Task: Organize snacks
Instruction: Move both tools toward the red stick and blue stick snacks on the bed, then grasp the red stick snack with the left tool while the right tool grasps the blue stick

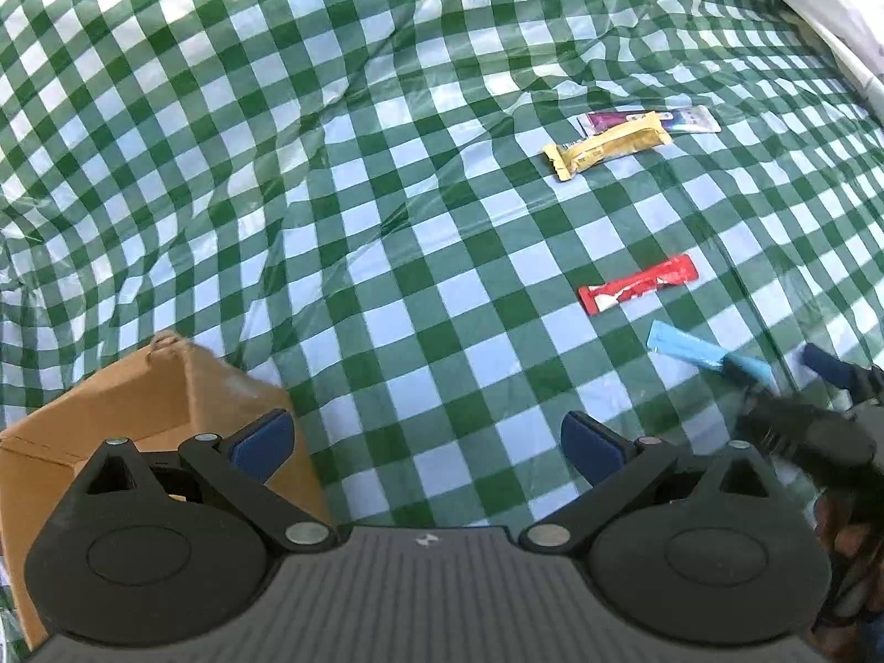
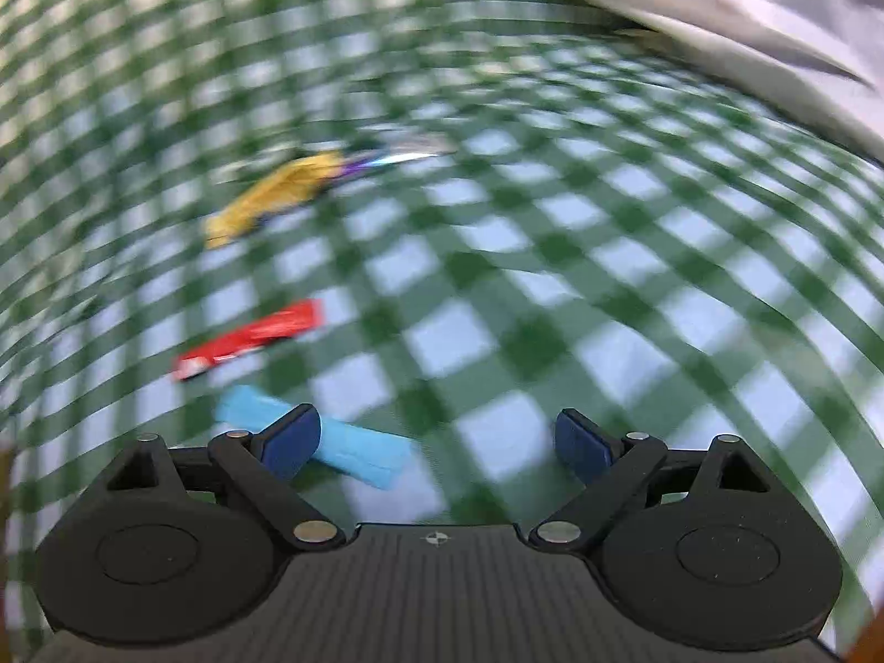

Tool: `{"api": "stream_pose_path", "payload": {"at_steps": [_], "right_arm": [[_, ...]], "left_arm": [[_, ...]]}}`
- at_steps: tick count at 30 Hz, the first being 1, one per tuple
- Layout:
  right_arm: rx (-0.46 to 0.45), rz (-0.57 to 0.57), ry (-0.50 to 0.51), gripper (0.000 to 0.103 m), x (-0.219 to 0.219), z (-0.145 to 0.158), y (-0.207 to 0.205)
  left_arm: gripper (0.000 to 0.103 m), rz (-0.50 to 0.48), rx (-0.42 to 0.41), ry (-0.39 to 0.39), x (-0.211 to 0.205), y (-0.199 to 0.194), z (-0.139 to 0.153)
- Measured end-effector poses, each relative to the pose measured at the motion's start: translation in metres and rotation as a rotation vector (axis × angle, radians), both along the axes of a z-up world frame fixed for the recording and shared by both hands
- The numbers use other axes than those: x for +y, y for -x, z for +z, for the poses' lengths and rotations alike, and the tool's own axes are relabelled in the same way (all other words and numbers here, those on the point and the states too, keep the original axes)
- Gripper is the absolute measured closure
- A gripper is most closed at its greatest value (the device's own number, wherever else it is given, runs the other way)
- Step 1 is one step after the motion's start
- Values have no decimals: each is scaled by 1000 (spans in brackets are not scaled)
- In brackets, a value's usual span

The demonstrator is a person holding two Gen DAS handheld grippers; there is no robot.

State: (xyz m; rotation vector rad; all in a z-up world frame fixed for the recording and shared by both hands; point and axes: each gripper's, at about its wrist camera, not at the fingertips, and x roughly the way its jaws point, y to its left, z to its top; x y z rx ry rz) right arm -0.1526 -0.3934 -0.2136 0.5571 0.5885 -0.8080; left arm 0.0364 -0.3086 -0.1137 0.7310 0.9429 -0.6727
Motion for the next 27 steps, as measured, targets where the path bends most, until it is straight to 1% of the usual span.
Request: {"api": "stream_pose_path", "payload": {"at_steps": [1, 3, 5, 6, 7, 8, 9, 10, 11, 12, 13, 16, 20, 22, 24, 25, 26, 27], "right_arm": [[21, 74, 13, 10, 1, -1, -9], [105, 182, 59, 10, 3, -7, -31], [176, 238, 174, 10, 6, -13, -48], [184, 241, 223, 9, 6, -14, -52], [191, 212, 248, 13, 3, -13, -53], [193, 165, 245, 17, -3, -14, -53], [182, 122, 218, 25, -11, -15, -50], [158, 96, 179, 35, -18, -15, -45], [144, 84, 169, 41, -22, -14, -40], [152, 90, 178, 49, -21, -14, -36], [158, 100, 185, 52, -21, -14, -34], [152, 89, 175, 52, -20, -14, -22], [150, 115, 184, 50, -24, -16, -20], [165, 154, 196, 48, -30, -16, -24], [157, 167, 175, 47, -36, -17, -24], [147, 167, 160, 47, -39, -16, -24], [142, 170, 151, 46, -40, -16, -23], [145, 175, 155, 47, -40, -16, -24]], "left_arm": [[0, 1, 4, -4, -3, -1, -3], [0, 0, 5, -10, -6, -3, -7], [0, -7, 3, -20, -10, -5, -13], [0, -13, 4, -20, -13, -5, -15], [0, -23, 5, -15, -16, -5, -17], [0, -35, 5, -11, -19, -6, -20], [0, -51, 6, -9, -25, -7, -23], [0, -65, 2, -10, -31, -7, -28], [0, -78, -3, -12, -39, -7, -32], [0, -102, -8, -11, -47, -7, -38], [0, -128, -9, -7, -56, -7, -43], [0, -205, -3, 4, -84, -8, -60], [0, -315, 28, -17, -122, -7, -86], [0, -331, 43, -24, -137, -8, -100], [1, -330, 80, -38, -149, -11, -114], [2, -321, 102, -30, -151, -12, -118], [7, -311, 126, -7, -152, -13, -120], [25, -302, 160, 16, -151, -14, -118]]}}
